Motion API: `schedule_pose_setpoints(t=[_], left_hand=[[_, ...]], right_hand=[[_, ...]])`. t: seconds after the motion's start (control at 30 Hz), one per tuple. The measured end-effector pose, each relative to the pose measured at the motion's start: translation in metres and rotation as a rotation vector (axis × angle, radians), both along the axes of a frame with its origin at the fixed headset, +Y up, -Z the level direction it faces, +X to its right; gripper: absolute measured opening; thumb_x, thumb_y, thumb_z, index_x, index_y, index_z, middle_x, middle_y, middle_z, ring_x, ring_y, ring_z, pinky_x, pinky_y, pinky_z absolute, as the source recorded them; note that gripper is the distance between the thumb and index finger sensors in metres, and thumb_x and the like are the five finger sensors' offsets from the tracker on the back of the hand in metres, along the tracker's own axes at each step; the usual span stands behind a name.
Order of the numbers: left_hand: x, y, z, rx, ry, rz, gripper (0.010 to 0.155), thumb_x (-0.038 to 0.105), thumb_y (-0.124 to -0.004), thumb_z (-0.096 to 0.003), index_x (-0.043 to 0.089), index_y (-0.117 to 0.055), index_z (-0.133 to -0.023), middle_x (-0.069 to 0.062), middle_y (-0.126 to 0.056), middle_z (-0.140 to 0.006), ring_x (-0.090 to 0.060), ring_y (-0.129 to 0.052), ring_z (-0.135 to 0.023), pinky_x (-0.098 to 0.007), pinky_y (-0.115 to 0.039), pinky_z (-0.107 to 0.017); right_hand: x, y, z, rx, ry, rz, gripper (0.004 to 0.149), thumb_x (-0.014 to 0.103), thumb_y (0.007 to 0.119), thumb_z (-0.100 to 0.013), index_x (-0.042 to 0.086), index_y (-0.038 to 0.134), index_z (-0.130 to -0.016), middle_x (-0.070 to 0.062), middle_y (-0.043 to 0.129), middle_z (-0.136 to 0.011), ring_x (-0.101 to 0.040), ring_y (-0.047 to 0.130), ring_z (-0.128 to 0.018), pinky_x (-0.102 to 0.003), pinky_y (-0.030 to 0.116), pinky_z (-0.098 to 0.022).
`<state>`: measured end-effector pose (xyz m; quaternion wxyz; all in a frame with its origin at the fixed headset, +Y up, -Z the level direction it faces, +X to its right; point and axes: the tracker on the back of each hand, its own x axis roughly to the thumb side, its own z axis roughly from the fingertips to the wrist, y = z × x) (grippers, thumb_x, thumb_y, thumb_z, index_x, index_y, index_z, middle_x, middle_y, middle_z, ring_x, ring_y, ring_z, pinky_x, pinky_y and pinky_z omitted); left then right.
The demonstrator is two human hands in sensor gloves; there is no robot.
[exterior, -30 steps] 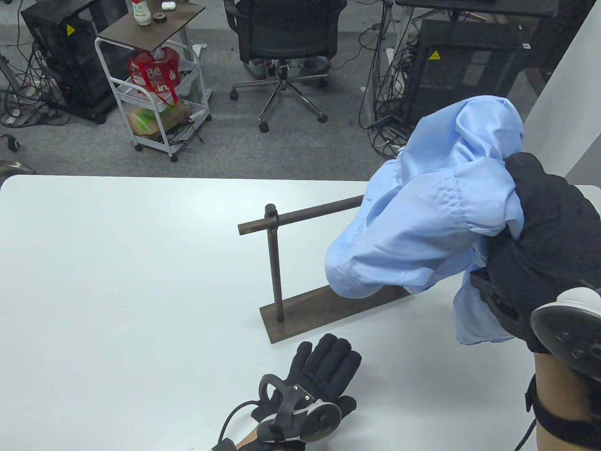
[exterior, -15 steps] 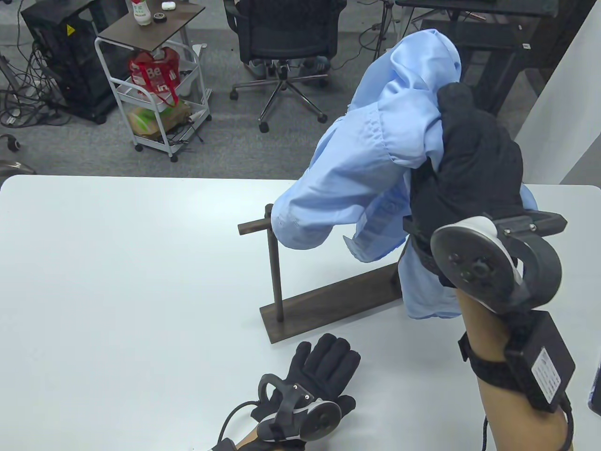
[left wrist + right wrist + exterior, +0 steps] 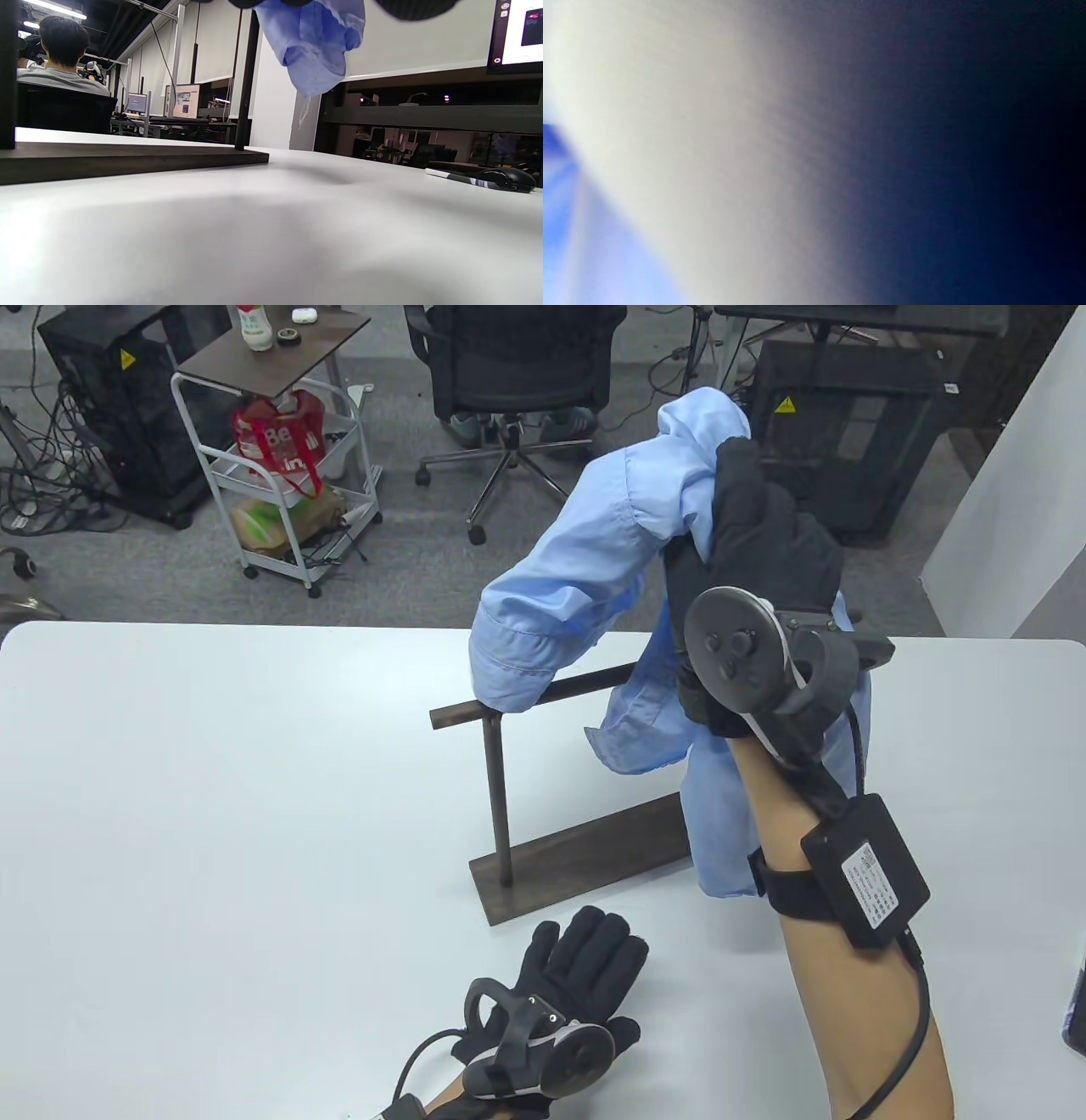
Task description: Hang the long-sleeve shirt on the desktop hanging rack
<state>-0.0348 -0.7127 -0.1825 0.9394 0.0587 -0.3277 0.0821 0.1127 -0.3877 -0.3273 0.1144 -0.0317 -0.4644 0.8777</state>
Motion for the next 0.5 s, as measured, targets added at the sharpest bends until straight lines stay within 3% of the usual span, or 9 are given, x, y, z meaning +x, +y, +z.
schedule_pose_setpoints(t=[0.1, 0.2, 0.3, 0.37, 0.5], left_hand=[[0.000, 0.000, 0.000, -0.004, -0.001, -0.004, 0.082, 0.060, -0.063, -0.0428, 0.026, -0.034, -0.111, -0.002, -0.033, -0.118, -0.032, -0.035, -0.113, -0.065, -0.047, -0.077], [0.000, 0.000, 0.000, -0.006, 0.000, -0.007, 0.082, 0.060, -0.063, -0.0428, 0.026, -0.034, -0.111, -0.002, -0.033, -0.118, -0.032, -0.035, -0.113, -0.065, -0.047, -0.077], [0.000, 0.000, -0.001, -0.009, 0.002, -0.007, 0.082, 0.060, -0.063, -0.0428, 0.026, -0.034, -0.111, -0.002, -0.033, -0.118, -0.032, -0.035, -0.113, -0.065, -0.047, -0.077], [0.000, 0.000, -0.001, -0.013, 0.003, -0.007, 0.082, 0.060, -0.063, -0.0428, 0.026, -0.034, -0.111, -0.002, -0.033, -0.118, -0.032, -0.035, -0.113, -0.065, -0.047, -0.077], [0.000, -0.001, -0.001, -0.021, 0.003, -0.007, 0.082, 0.060, -0.063, -0.0428, 0.026, -0.035, -0.111, -0.002, -0.033, -0.119, -0.032, -0.035, -0.113, -0.065, -0.047, -0.077]], right_hand=[[0.000, -0.011, -0.011, -0.074, -0.012, 0.072, 0.059, 0.051, 0.073, -0.055, 0.016, 0.070, -0.102, -0.015, 0.093, -0.079, -0.039, 0.092, -0.061, -0.068, 0.065, -0.061], [-0.001, -0.020, -0.018, -0.185, -0.036, 0.163, 0.066, 0.057, 0.068, -0.055, 0.013, 0.072, -0.103, -0.020, 0.090, -0.091, -0.050, 0.076, -0.090, -0.075, 0.050, -0.068], [0.001, -0.028, -0.027, -0.335, 0.026, 0.159, 0.072, 0.059, 0.064, -0.056, 0.012, 0.065, -0.109, -0.026, 0.065, -0.115, -0.054, 0.053, -0.107, -0.076, 0.036, -0.073], [0.002, -0.033, -0.031, -0.397, 0.081, 0.135, 0.072, 0.058, 0.062, -0.057, 0.010, 0.064, -0.110, -0.024, 0.053, -0.121, -0.054, 0.045, -0.110, -0.077, 0.031, -0.073], [0.006, -0.046, -0.040, -0.485, 0.165, 0.059, 0.059, 0.050, 0.066, -0.058, 0.012, 0.077, -0.102, -0.021, 0.073, -0.110, -0.051, 0.060, -0.104, -0.075, 0.035, -0.073]])
